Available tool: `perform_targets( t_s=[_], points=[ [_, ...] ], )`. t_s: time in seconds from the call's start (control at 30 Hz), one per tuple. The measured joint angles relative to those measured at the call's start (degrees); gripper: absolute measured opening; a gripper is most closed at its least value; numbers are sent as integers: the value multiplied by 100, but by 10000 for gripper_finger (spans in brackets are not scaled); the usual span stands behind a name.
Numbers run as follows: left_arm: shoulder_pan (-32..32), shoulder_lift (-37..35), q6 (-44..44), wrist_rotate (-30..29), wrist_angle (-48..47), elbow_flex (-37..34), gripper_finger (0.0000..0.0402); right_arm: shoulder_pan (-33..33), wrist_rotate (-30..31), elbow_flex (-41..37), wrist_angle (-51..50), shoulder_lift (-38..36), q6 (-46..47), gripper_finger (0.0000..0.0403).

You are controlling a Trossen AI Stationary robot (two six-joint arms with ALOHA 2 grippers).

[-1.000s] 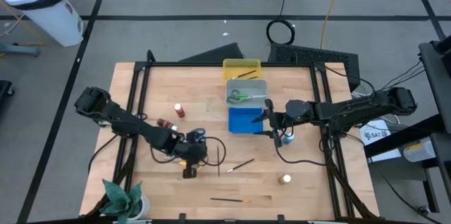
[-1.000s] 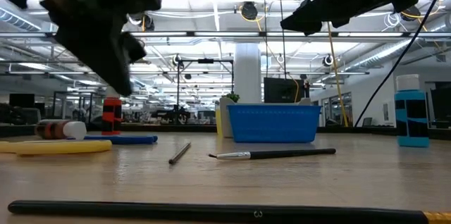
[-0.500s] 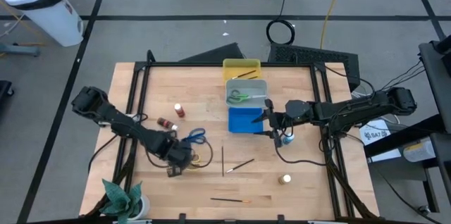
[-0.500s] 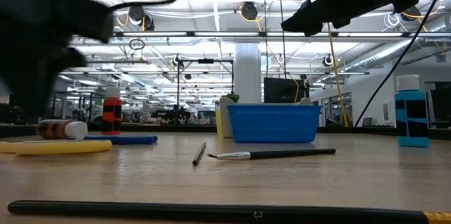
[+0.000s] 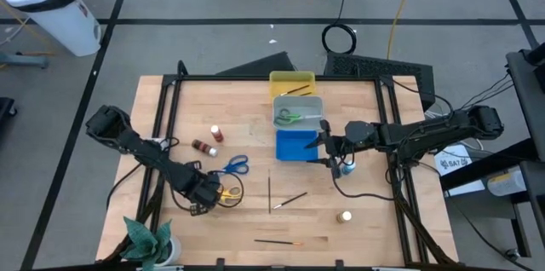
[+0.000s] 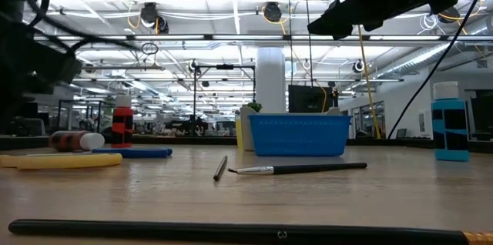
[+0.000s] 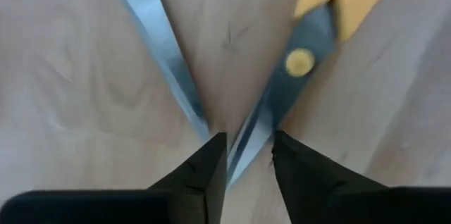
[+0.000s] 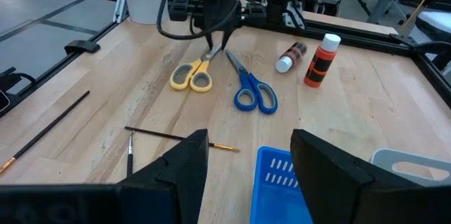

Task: Pick & Place Paint Supplies
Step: Put the yellow scissors into the gray bin

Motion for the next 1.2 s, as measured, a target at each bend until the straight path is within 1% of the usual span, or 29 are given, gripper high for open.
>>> perform_targets(
  t_s=[0.13, 0.23, 0.4, 0.47, 0.63, 0.73, 0.87, 0.93, 1.03, 1.2],
  points=[
    [1, -46, -94, -23, 752, -356, 93, 24, 0, 0, 53, 43, 2, 187],
    [30, -65, -204, -46, 942, -491, 77, 151, 2, 0, 320, 254, 135, 187],
    [145, -64, -394, -64, 946, -510, 56, 506, 0, 24, 1303, 1016, 95, 187],
    [181, -61, -353, -71, 948, -513, 48, 596, 0, 188, 1464, 1434, 4, 187],
    [262, -59, -90, -68, 949, -522, 30, 674, 26, 992, 1401, 2580, -108, 187],
    [271, -59, 79, -96, 1004, -532, 20, 711, 32, 1488, 1267, 3274, -327, 187],
    [269, -59, 14, -240, 1137, -532, 6, 734, 82, 2081, 782, 3989, -742, 187],
    [269, -59, -92, -320, 1216, -535, 8, 751, 268, 2307, 547, 4244, -922, 187],
    [264, -59, -130, -462, 1399, -548, 13, 784, 459, 2561, 481, 4518, -1179, 187],
    [284, -29, -75, -852, 2096, -567, 6, 831, 466, 2789, 536, 4762, -1420, 187]
  ],
)
